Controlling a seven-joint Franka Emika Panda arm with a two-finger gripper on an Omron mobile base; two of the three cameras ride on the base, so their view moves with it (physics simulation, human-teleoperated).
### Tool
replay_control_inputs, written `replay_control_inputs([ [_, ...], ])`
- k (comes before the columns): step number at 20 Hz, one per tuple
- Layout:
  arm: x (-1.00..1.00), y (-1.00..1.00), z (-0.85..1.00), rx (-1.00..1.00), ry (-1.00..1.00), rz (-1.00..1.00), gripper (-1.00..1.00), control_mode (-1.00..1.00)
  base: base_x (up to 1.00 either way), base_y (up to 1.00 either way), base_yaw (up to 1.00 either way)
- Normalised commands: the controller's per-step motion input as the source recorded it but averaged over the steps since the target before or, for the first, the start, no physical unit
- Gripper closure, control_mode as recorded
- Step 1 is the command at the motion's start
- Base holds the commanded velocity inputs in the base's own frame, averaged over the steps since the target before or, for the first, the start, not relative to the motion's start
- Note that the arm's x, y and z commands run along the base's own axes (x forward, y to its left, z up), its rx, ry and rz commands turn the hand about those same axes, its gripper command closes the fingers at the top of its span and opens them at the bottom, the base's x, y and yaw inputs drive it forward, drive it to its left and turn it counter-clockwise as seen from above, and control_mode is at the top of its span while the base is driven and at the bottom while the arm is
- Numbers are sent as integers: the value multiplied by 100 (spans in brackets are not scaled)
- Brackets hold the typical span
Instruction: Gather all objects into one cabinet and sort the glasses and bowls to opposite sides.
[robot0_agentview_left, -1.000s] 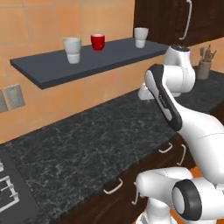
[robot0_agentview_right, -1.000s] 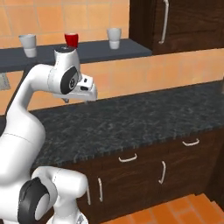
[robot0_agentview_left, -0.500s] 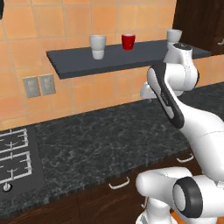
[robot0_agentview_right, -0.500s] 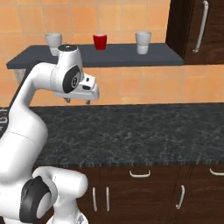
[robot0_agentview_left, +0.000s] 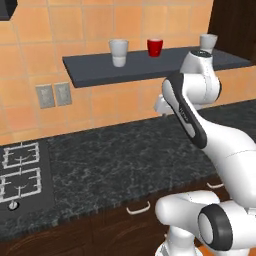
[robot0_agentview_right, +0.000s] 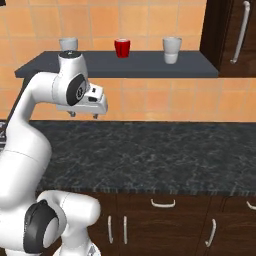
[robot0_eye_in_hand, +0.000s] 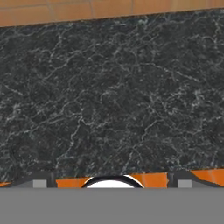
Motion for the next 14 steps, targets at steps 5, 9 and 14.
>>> replay_control_inputs([
  [5, 0, 0, 0, 0, 0, 0, -100, 100, 28, -99, -1],
  [9, 0, 0, 0, 0, 0, 0, -100, 100, 37, -83, 0],
  [14, 0, 0, 0, 0, 0, 0, -100, 100, -6, 60, 0],
])
